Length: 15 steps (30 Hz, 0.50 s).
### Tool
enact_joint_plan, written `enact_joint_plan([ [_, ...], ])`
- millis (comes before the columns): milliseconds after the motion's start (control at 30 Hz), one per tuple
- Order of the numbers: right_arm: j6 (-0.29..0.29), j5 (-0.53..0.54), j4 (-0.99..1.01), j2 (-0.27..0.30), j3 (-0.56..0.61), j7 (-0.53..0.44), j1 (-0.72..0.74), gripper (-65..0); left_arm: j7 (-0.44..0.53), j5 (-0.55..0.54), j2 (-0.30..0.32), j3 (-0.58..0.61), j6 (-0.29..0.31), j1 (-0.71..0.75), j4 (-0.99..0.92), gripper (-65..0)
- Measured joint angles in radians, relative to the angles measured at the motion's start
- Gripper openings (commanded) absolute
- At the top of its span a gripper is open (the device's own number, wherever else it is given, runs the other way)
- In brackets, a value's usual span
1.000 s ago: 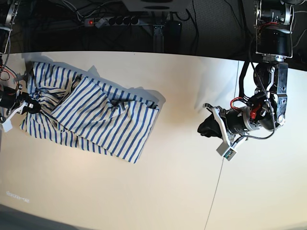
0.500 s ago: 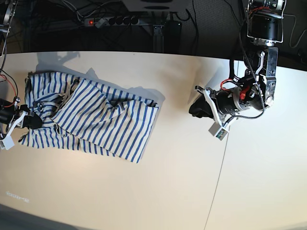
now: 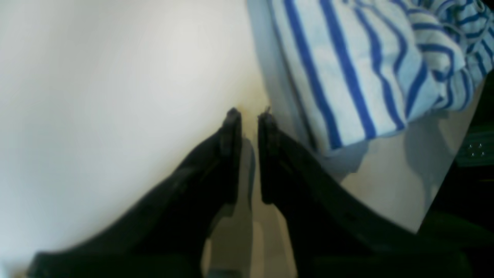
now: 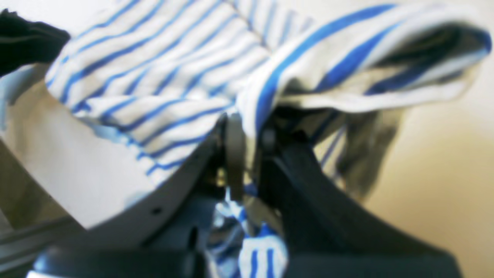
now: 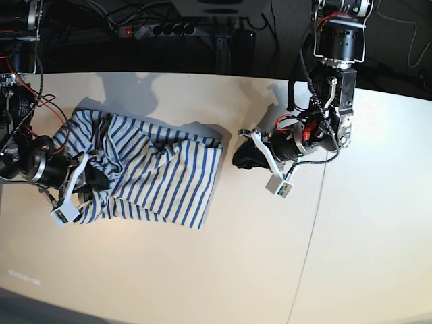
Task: Fold the T-shirt properly
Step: 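Bring both grippers onto the bundle and fold it over again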
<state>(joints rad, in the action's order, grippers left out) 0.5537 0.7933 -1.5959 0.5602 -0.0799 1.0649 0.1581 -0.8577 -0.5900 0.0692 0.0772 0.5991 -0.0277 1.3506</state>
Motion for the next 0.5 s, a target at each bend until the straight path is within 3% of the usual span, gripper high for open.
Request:
enact_joint_plan([
  [333, -0.021, -0.201, -0.084, -0.119, 0.126, -0.031, 0.000, -65.0, -0.005, 0.005, -0.108, 0.000, 0.000, 0.000, -0.048, -55.1],
  [500, -0.061, -0.321, -0.143, -0.148, 0.244, -0.046, 0.000, -65.0, 0.042, 0.018, -0.119, 0.039, 0.003, -0.006, -0.089, -55.1],
])
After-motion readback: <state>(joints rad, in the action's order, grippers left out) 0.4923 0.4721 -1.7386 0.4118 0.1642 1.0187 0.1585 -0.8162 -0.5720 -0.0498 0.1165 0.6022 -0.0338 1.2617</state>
